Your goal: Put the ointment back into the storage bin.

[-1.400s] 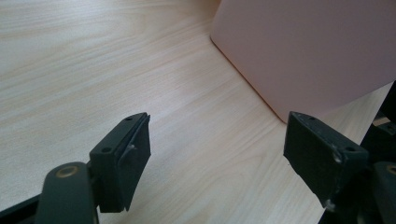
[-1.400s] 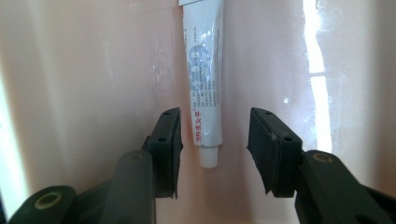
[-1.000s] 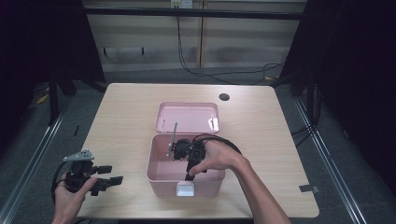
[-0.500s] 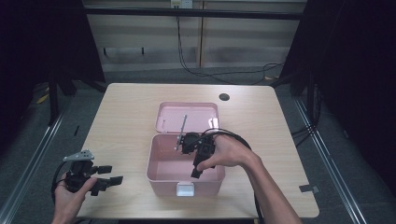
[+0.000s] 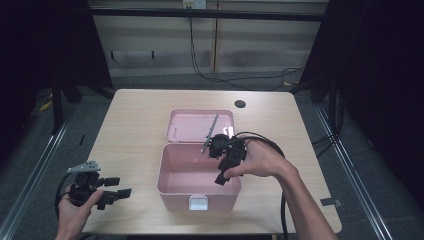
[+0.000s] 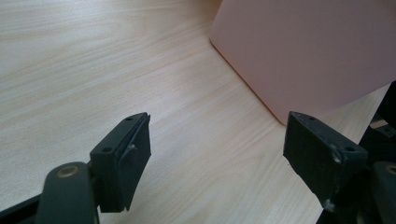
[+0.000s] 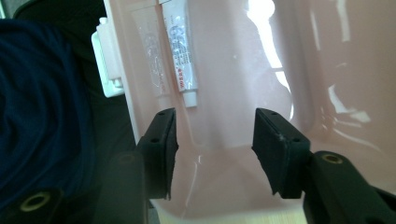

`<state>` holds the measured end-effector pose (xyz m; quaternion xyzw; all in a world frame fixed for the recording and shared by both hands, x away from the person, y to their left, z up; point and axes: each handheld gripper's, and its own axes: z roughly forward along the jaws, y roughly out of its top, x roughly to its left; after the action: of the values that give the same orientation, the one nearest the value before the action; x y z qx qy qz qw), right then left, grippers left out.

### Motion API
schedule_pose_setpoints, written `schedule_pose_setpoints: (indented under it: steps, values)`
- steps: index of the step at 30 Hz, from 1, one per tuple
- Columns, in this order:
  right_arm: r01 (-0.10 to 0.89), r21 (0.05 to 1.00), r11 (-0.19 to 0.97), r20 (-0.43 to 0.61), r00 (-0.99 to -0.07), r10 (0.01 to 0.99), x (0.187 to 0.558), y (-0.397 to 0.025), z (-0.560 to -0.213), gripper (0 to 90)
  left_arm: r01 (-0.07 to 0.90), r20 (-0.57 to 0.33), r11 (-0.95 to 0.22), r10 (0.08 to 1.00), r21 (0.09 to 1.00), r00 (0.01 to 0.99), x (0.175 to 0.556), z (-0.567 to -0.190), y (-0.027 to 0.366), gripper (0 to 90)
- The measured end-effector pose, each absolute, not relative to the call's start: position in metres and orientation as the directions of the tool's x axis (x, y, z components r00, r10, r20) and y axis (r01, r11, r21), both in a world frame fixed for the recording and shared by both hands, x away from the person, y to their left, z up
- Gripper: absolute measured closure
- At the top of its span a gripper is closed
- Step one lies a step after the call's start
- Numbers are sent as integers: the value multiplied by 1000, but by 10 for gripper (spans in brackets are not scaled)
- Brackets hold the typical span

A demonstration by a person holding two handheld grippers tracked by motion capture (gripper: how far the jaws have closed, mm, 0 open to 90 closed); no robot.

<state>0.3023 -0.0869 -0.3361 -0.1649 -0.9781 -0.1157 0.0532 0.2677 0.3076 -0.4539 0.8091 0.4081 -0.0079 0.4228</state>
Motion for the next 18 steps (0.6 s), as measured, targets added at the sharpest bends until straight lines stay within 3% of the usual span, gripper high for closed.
schedule_pose_setpoints:
  steps: [9,18]
  values:
    - [377,275,884,99,-926,364,298,-121,-317,491,668,-357,-314,653,674,668,268,-454,307,231]
    - [418,266,869,95,-908,408,292,-149,-313,494,669,-359,-313,653,674,667,268,-454,306,231]
